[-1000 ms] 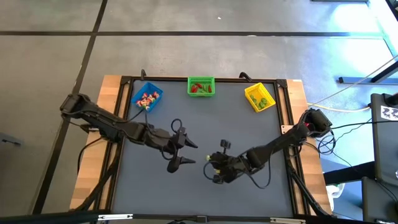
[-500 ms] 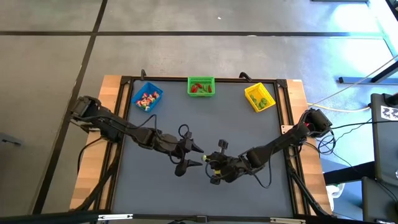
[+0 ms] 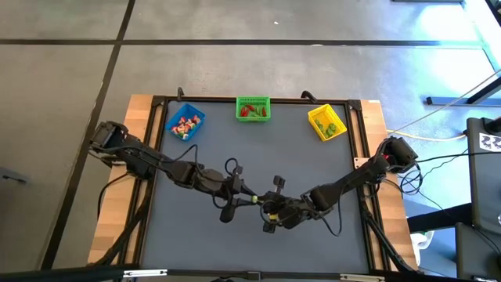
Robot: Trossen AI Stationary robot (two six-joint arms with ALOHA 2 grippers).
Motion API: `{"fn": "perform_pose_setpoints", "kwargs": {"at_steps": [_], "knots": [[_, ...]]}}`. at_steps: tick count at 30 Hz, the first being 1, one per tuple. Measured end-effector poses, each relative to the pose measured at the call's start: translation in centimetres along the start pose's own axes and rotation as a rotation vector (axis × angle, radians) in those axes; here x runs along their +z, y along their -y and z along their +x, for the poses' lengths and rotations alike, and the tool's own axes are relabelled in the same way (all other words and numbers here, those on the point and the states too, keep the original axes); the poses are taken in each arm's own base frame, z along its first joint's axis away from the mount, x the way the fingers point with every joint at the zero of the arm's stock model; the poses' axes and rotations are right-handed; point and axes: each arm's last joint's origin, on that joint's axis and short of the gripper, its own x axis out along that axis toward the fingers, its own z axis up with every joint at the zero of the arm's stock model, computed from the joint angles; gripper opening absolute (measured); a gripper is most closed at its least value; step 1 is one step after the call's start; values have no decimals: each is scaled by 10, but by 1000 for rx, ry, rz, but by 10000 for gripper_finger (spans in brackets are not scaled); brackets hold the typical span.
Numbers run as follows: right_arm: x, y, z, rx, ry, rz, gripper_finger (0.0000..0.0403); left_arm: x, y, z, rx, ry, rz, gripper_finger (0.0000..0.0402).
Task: Sort produce into baskets
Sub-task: Put the green mushroom into the blue bin
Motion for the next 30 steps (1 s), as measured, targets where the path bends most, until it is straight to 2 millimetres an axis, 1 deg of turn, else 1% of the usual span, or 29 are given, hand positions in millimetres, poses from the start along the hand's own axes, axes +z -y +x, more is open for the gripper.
{"fn": "perform_pose_setpoints", "kwargs": {"at_steps": [6,10,16,20,23,25,27,30], "knots": [[0,0,0,6,0,4,17,0,0,0,-1,-1,12,82],[0,1,1,4,-1,36,24,0,0,0,-1,-1,14,71],[1,3,2,-3,-6,62,83,2,-1,-2,7,1,18,78],[2,4,0,-1,-9,59,119,4,-2,-6,22,-11,30,75],[3,9,-7,5,-60,43,133,6,-3,-15,63,-50,36,74],[4,11,-13,43,-116,64,136,8,-5,-22,90,-73,40,76],[6,14,-19,64,-161,91,137,12,-7,-31,126,-91,38,77],[2,16,-22,57,-207,113,137,16,-12,-48,205,-127,26,76]]}}
